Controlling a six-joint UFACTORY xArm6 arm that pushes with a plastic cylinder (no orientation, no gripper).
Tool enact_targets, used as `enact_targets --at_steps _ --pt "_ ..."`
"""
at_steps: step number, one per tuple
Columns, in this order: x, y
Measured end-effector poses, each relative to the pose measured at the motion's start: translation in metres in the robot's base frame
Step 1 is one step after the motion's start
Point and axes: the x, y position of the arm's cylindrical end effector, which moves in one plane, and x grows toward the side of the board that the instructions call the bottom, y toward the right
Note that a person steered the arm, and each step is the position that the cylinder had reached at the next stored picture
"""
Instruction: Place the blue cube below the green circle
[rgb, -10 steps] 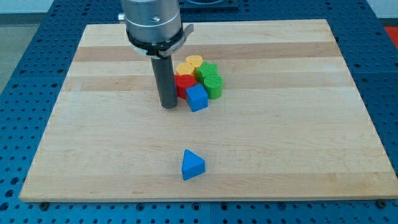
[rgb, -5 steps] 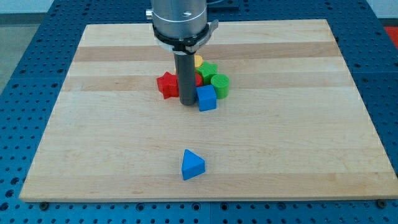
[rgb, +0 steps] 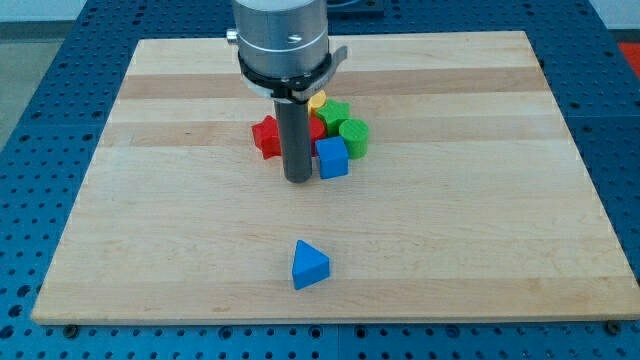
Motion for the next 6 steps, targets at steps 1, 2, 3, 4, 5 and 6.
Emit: enact_targets --at_steps 1,2,3,4,5,6 --pt "-0.01 -0.004" --pt "-0.022 -0.004" --pt "-0.024 -0.004" --pt "-0.018 0.001" --pt "-0.006 0.017" --pt "0.001 0.042"
